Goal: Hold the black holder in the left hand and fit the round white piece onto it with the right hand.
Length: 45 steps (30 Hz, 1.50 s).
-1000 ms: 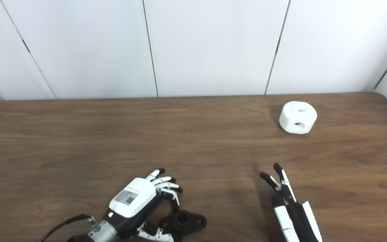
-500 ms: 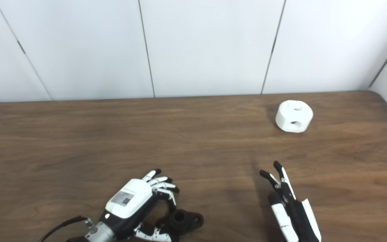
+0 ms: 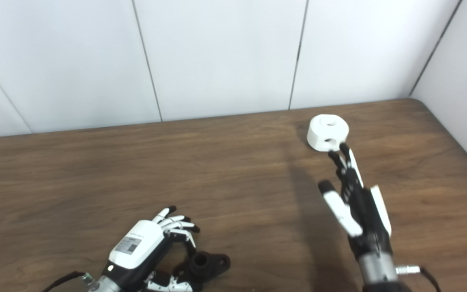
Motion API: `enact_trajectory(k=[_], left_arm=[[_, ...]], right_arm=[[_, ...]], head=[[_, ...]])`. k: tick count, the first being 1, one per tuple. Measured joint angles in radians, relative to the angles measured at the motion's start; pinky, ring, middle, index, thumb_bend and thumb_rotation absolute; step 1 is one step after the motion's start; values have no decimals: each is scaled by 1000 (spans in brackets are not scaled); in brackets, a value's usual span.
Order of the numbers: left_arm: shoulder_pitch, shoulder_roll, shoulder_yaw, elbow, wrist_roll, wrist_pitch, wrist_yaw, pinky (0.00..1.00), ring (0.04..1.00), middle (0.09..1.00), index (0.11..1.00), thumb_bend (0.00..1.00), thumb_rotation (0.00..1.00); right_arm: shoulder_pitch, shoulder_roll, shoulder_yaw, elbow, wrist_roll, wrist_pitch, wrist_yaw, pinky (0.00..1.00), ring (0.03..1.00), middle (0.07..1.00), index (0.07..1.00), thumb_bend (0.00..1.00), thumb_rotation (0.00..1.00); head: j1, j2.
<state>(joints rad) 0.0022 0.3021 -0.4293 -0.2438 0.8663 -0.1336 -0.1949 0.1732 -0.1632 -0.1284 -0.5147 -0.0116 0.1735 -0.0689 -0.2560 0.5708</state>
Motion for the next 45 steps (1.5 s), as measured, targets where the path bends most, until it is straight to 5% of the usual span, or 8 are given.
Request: enact_trajectory(k=[10, 17, 26, 36, 45], left_arm=[[-4, 2, 1, 23, -6, -16, 29, 966, 851, 767, 485, 523, 53], [-7, 8, 2, 35, -13, -37, 39, 951, 849, 771, 485, 523, 53], [-8, 11, 4, 44, -13, -47, 46, 953, 853, 771, 485, 523, 54], [-11, 14, 5, 45, -13, -48, 45, 953, 851, 770, 486, 522, 53], [-12, 15, 8, 39, -13, -48, 37, 935, 843, 765, 485, 522, 52]], right_arm=[[-157, -95, -51, 55, -31, 65, 29, 1000, 1000, 1000, 1000, 641, 924], [-266, -200, -54, 115, -129, 199, 57, 1000, 999, 980, 972, 636, 884], [-392, -343, -25, 221, -229, 291, 145, 887, 956, 974, 963, 685, 505], [-551, -527, 126, 444, -440, 298, 335, 892, 999, 975, 945, 885, 343], [-704, -590, 257, 595, -558, 297, 500, 1000, 1000, 1000, 937, 983, 291]], head=[[-49, -40], [-54, -43], [-69, -52], [-65, -45], [-60, -42]])
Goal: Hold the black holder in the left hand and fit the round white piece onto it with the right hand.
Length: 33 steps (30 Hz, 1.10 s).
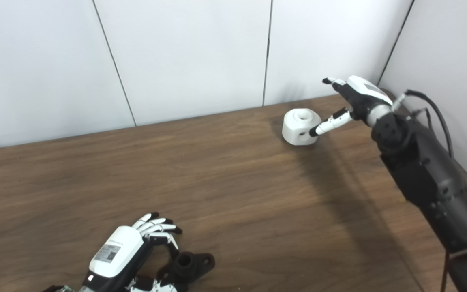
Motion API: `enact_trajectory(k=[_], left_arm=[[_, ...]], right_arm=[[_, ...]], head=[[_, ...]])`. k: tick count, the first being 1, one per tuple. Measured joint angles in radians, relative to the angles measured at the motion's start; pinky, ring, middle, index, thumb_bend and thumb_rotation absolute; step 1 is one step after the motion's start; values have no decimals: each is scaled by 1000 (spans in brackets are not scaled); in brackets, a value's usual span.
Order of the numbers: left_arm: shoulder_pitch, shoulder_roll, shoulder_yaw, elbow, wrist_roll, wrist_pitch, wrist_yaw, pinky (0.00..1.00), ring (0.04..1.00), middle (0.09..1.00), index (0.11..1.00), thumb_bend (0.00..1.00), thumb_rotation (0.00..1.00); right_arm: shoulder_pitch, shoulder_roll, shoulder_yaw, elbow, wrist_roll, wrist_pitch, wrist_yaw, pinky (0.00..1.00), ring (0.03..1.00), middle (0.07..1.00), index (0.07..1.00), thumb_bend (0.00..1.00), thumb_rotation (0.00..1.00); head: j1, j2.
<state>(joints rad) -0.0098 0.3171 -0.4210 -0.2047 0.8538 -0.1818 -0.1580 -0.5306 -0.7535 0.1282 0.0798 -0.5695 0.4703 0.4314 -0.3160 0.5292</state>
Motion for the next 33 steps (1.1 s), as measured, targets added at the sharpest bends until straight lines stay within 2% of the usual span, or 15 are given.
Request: enact_trajectory(k=[10, 24, 33], left_arm=[[0, -2, 2, -11, 4, 2, -10, 912, 834, 757, 485, 523, 52], [2, -6, 2, -16, 16, 5, -14, 910, 836, 760, 484, 523, 52], [3, -6, 2, -16, 17, 6, -15, 922, 841, 763, 484, 523, 52]], right_arm=[[-78, 10, 58, 113, -88, 0, 39, 1000, 1000, 1000, 920, 987, 282], [-159, 38, 168, 207, -122, -10, 48, 1000, 1000, 1000, 881, 1000, 311], [-157, 47, 181, 230, -122, -14, 49, 1000, 1000, 1000, 865, 992, 294]], head=[[11, 6], [17, 12], [20, 15]])
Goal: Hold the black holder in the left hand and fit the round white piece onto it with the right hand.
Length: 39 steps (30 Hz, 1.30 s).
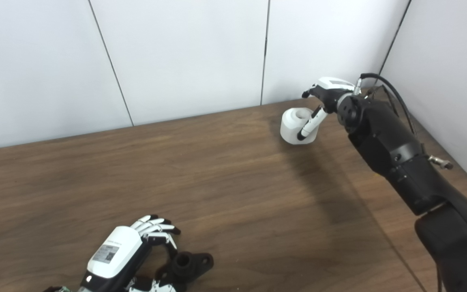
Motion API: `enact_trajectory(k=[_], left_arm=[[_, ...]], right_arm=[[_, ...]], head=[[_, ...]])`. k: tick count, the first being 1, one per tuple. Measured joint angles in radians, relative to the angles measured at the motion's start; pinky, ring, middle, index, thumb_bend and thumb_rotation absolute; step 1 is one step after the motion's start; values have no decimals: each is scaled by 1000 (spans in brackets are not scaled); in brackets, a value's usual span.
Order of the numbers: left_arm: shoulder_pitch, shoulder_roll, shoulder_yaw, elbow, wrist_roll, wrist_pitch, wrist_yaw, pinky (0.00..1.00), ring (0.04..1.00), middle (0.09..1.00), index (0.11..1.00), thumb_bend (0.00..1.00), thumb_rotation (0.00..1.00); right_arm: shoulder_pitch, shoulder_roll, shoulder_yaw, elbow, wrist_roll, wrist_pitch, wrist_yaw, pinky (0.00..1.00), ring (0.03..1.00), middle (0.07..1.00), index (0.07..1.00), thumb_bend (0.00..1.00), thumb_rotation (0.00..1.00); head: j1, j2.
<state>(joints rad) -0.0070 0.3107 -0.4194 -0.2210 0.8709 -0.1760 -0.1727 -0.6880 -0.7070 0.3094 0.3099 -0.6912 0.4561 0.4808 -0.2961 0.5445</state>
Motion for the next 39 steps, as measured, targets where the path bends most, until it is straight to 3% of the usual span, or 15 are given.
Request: enact_trajectory(k=[15, 39], left_arm=[[1, -4, 2, -5, -1, 6, -14, 924, 843, 761, 485, 522, 52], [6, -19, 9, -17, 0, 25, -31, 931, 842, 765, 485, 523, 52]], right_arm=[[11, 4, 0, 1, 0, -22, -10, 1000, 1000, 1000, 821, 927, 309], [20, 4, -5, 5, 0, -70, -83, 1000, 1000, 951, 687, 898, 240]], head=[[9, 2], [12, 5]])
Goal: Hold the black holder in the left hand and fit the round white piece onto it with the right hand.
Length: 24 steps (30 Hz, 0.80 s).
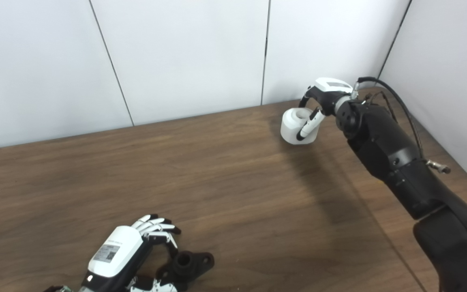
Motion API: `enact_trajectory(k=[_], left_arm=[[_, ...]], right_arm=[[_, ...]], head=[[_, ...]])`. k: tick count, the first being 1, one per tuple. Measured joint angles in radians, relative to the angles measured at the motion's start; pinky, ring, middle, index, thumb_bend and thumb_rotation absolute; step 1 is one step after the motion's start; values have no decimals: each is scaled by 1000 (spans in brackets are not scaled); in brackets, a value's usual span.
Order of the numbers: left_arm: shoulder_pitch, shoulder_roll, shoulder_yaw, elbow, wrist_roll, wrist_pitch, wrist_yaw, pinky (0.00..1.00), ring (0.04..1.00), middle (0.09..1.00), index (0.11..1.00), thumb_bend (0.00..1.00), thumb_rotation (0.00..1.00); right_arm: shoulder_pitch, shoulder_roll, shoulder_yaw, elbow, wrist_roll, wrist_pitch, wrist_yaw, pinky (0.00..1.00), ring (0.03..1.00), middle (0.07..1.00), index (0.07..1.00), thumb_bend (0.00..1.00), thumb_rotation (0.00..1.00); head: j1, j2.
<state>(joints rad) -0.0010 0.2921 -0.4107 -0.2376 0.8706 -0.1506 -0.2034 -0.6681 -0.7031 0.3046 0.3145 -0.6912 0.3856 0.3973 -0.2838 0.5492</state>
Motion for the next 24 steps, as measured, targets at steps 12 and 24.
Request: enact_trajectory(k=[12, 24], left_arm=[[0, -1, 1, 0, 0, 2, 1, 943, 844, 764, 485, 523, 52], [1, -1, 1, 0, 0, 2, 1, 949, 846, 766, 485, 523, 53]], right_arm=[[13, -1, -3, 0, 1, -4, -2, 1000, 1000, 936, 676, 888, 236], [19, -1, -21, -2, 7, -14, -6, 1000, 1000, 919, 605, 826, 201]], head=[[5, 8], [5, 8]])
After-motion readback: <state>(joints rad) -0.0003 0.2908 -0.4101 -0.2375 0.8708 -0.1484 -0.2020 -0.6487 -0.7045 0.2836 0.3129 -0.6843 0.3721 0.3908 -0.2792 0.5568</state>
